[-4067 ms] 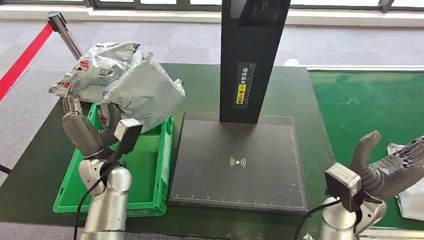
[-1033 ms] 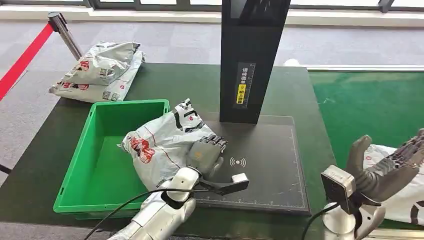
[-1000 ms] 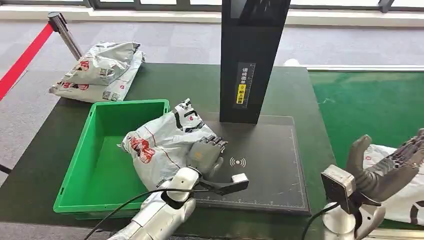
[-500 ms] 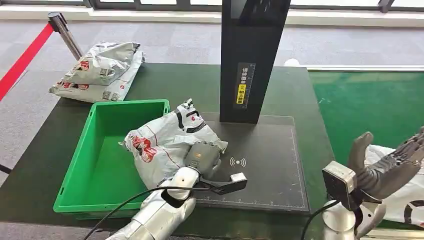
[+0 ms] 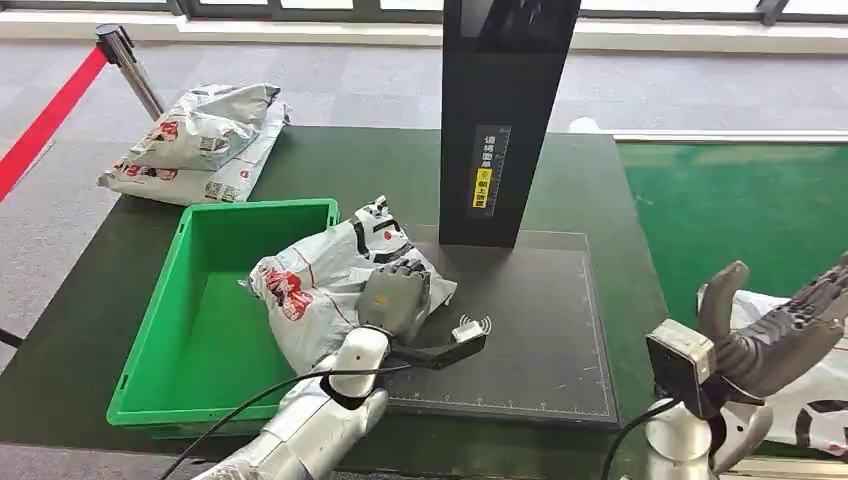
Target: Moved the parcel from conveyor to table for the left to box.
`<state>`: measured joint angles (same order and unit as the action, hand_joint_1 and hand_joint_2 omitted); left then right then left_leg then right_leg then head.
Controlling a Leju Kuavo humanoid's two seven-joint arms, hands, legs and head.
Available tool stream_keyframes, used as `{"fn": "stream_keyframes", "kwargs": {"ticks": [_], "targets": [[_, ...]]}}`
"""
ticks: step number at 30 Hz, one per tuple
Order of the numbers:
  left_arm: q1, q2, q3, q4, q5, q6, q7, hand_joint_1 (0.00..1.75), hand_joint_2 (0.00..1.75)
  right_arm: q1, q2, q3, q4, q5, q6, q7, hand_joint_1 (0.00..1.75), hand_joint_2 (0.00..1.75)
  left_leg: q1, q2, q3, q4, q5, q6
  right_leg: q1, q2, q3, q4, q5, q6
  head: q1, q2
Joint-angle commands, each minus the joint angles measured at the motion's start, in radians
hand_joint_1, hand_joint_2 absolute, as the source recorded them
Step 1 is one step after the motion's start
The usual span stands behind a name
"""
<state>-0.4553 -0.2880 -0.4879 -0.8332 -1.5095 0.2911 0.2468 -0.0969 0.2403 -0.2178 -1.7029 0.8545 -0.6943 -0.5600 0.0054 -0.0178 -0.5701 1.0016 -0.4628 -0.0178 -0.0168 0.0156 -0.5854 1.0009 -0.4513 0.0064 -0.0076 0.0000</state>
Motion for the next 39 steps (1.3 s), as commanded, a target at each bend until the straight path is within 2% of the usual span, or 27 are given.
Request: {"fn": "stream_keyframes", "kwargs": {"ticks": [1,7,12,18,29,30,39], "targets": [[-0.025,0.049,-0.052,-0.038,-0.061,0.007,-0.006,0.0,1.75,-0.051,0.006,-0.018,0.042,-0.007,-0.004,-0.011,0.0,1.75,0.0,0.003,0.0,0.0,0.0,0.0,0.001,0.001,0.0,0.0,0.001,-0.001,0.0,0.0],[-0.013,0.051,-0.058,-0.068,-0.061,-0.05,-0.008,0.0,1.75,-0.059,0.01,-0.045,0.077,-0.035,-0.004,-0.066,0.0,1.75,0.0,0.003,0.002,-0.001,0.0,0.0,0.001,0.001,0.002,-0.002,0.001,-0.001,0.0,0.0],[-0.055,0.005,0.029,0.141,-0.061,-0.134,-0.039,0.0,1.75,-0.075,0.014,-0.042,0.11,-0.033,-0.004,-0.076,0.0,1.75,0.0,0.002,0.002,-0.001,0.0,0.0,0.001,0.001,0.002,-0.002,0.001,-0.001,0.0,0.0],[-0.058,-0.002,0.042,0.168,-0.058,-0.142,-0.045,0.0,1.75,-0.075,0.013,-0.04,0.114,-0.034,-0.004,-0.078,0.0,1.75,0.001,0.003,0.001,-0.001,0.0,0.0,0.001,0.0,0.001,-0.002,0.001,-0.001,0.0,0.0],[-0.073,-0.027,0.106,0.336,-0.05,-0.229,-0.082,0.0,1.75,-0.062,0.007,-0.016,0.118,-0.041,-0.004,-0.074,0.0,1.75,0.001,0.005,0.004,-0.003,0.001,0.0,0.001,0.001,0.003,-0.004,0.002,-0.001,0.0,0.0],[-0.075,-0.028,0.107,0.341,-0.05,-0.232,-0.082,1.75,1.75,-0.063,0.007,-0.015,0.118,-0.041,-0.004,-0.073,0.0,1.75,0.0,0.003,0.004,-0.002,0.0,0.0,0.001,0.001,0.003,-0.002,0.001,-0.001,0.0,0.0],[-0.075,-0.036,0.124,0.355,-0.052,-0.257,-0.108,1.75,1.75,-0.057,0.006,-0.014,0.101,-0.039,-0.004,-0.063,0.0,1.75,0.0,0.002,0.008,-0.002,0.001,0.001,0.0,0.0,0.009,-0.002,0.001,0.0,0.0,0.0]]}}
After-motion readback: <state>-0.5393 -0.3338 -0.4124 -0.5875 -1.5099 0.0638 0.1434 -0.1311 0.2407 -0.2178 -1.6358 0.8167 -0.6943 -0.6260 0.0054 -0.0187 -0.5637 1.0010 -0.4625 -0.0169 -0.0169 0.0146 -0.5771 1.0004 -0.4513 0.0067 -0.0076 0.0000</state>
